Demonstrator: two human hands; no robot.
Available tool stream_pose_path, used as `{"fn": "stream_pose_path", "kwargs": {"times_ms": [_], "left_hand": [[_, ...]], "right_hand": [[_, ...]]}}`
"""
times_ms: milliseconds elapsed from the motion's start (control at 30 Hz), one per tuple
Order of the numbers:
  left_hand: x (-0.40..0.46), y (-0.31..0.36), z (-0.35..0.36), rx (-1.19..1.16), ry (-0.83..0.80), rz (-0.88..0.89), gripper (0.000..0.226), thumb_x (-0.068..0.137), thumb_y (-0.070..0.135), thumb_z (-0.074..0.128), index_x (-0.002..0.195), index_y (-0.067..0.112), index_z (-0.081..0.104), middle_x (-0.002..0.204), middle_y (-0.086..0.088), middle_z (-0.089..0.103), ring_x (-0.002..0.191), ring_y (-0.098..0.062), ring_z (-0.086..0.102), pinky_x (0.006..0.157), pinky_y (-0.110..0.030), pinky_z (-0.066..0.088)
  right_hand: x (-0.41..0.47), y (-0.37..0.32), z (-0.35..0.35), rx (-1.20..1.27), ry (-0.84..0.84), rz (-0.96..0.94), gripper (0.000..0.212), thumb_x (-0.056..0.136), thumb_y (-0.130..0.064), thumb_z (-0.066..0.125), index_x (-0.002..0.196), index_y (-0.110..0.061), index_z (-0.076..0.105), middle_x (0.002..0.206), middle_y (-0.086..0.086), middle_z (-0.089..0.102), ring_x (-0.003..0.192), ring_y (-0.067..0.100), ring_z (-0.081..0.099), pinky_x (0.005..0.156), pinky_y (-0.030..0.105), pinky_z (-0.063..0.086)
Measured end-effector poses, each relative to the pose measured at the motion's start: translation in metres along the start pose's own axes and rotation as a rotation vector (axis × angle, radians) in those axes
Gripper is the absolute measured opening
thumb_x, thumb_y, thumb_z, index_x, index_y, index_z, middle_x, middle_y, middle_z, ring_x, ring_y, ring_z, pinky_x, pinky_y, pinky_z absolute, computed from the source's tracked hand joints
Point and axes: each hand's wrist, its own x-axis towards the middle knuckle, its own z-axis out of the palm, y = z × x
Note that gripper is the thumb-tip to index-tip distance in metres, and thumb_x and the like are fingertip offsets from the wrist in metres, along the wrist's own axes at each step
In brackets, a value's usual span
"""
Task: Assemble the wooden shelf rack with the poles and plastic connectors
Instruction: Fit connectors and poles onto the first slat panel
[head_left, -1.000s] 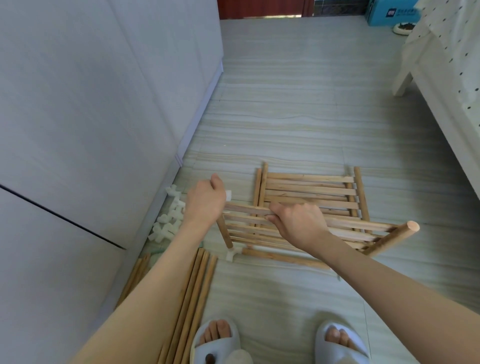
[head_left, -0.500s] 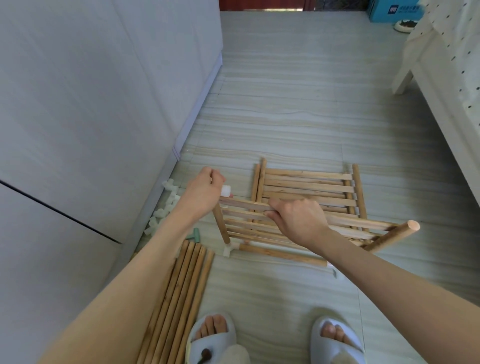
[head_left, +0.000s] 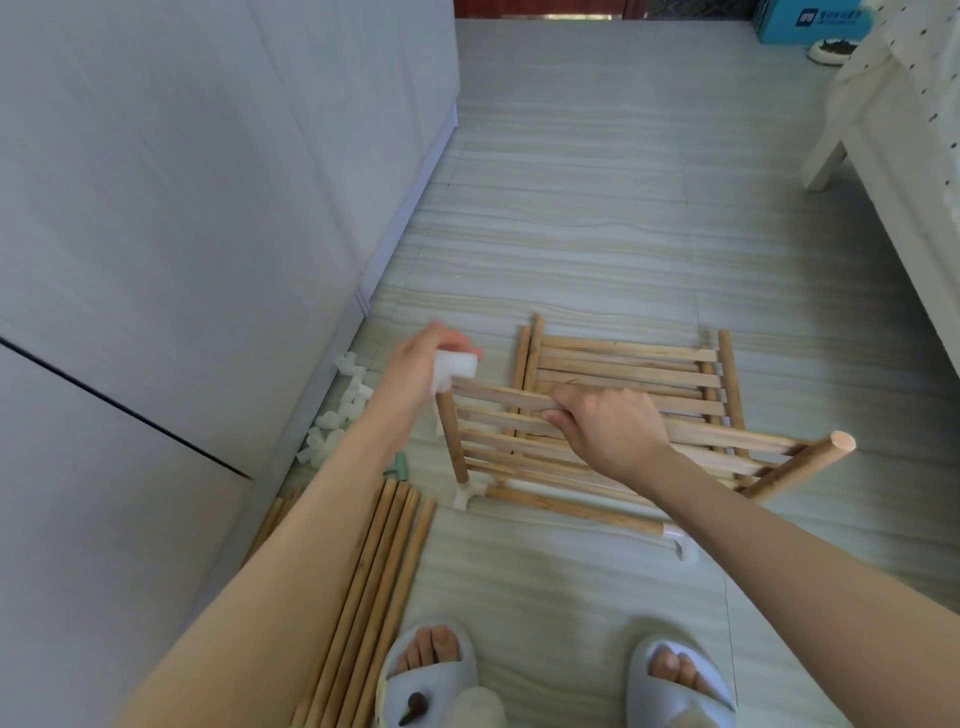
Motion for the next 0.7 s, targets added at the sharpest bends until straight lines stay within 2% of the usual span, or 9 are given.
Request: {"fn": "stream_pose_path", "kwargs": {"times_ms": [67, 100, 167, 267, 333, 433, 500, 600, 700], "left_hand": [[0.002, -0.027, -0.014, -0.23, 0.094, -0.021, 0.035, 0.101, 0.034, 0.032, 0.096, 0.019, 0.064, 0.099, 0.001, 0.071, 0.096, -0.013, 0.064, 0.076, -0.024, 0.05], [0.002, -0.047, -0.021, -0.235, 0.169, -0.047, 0.033, 0.101, 0.031, 0.033, 0.098, 0.018, 0.063, 0.101, 0.0, 0.07, 0.098, -0.015, 0.065, 0.077, -0.026, 0.051], [0.003, -0.098, -0.033, -0.011, 0.258, -0.179, 0.026, 0.101, 0.024, 0.035, 0.103, 0.015, 0.059, 0.105, -0.005, 0.068, 0.097, -0.019, 0.064, 0.079, -0.029, 0.051], [-0.003, -0.172, -0.038, 0.438, 0.15, -0.349, 0.022, 0.098, 0.016, 0.043, 0.116, 0.008, 0.054, 0.117, -0.015, 0.06, 0.103, -0.026, 0.058, 0.09, -0.037, 0.047], [-0.011, -0.208, -0.037, 0.73, 0.046, -0.34, 0.026, 0.097, 0.017, 0.046, 0.118, 0.004, 0.053, 0.117, -0.016, 0.06, 0.105, -0.028, 0.056, 0.088, -0.031, 0.044], [-0.02, -0.238, -0.033, 1.055, -0.018, -0.331, 0.031, 0.097, 0.022, 0.044, 0.124, 0.007, 0.047, 0.123, -0.014, 0.055, 0.106, -0.028, 0.056, 0.084, -0.033, 0.045], [-0.022, -0.243, -0.027, 1.2, -0.017, -0.354, 0.032, 0.097, 0.021, 0.042, 0.126, 0.009, 0.041, 0.127, -0.012, 0.049, 0.107, -0.027, 0.055, 0.078, -0.034, 0.045], [-0.022, -0.246, -0.02, 1.367, -0.064, -0.354, 0.029, 0.098, 0.018, 0.039, 0.125, 0.01, 0.037, 0.128, -0.01, 0.049, 0.109, -0.026, 0.054, 0.077, -0.035, 0.046], [-0.019, -0.244, -0.023, 1.387, -0.116, -0.317, 0.026, 0.097, 0.015, 0.038, 0.123, 0.012, 0.038, 0.125, -0.011, 0.052, 0.107, -0.027, 0.055, 0.078, -0.036, 0.045]], "right_hand": [[0.002, 0.001, 0.0, 0.002, 0.0, 0.016, 0.027, 0.099, -0.045, 0.029, 0.095, -0.024, 0.046, 0.084, 0.003, 0.066, 0.078, 0.03, 0.062, 0.052, 0.029, 0.027], [0.003, 0.001, 0.001, 0.006, 0.002, 0.019, 0.026, 0.098, -0.045, 0.03, 0.091, -0.025, 0.043, 0.084, 0.003, 0.066, 0.078, 0.03, 0.062, 0.051, 0.029, 0.025], [0.003, 0.002, 0.002, 0.012, 0.018, 0.021, 0.024, 0.098, -0.046, 0.031, 0.088, -0.026, 0.039, 0.085, 0.002, 0.066, 0.078, 0.03, 0.062, 0.051, 0.029, 0.024], [0.005, 0.003, 0.004, -0.005, 0.047, 0.02, 0.029, 0.098, -0.047, 0.031, 0.094, -0.023, 0.047, 0.086, 0.003, 0.066, 0.079, 0.031, 0.062, 0.051, 0.029, 0.024], [0.005, 0.002, 0.004, -0.009, 0.064, 0.016, 0.03, 0.098, -0.046, 0.033, 0.097, -0.022, 0.049, 0.085, 0.003, 0.066, 0.078, 0.032, 0.062, 0.05, 0.029, 0.021], [0.001, 0.001, 0.007, -0.003, 0.086, 0.004, 0.028, 0.097, -0.045, 0.035, 0.097, -0.022, 0.05, 0.081, 0.003, 0.066, 0.075, 0.032, 0.062, 0.047, 0.029, 0.015], [-0.001, 0.0, 0.008, 0.001, 0.094, 0.001, 0.027, 0.097, -0.044, 0.035, 0.098, -0.022, 0.05, 0.077, 0.003, 0.065, 0.072, 0.033, 0.062, 0.047, 0.028, 0.016], [-0.002, 0.0, 0.008, 0.004, 0.103, -0.006, 0.028, 0.097, -0.044, 0.036, 0.098, -0.02, 0.051, 0.073, 0.004, 0.064, 0.067, 0.034, 0.061, 0.045, 0.027, 0.015], [0.0, 0.0, 0.006, 0.009, 0.11, -0.005, 0.027, 0.097, -0.043, 0.037, 0.095, -0.02, 0.051, 0.072, 0.004, 0.063, 0.066, 0.034, 0.06, 0.046, 0.027, 0.018]]}}
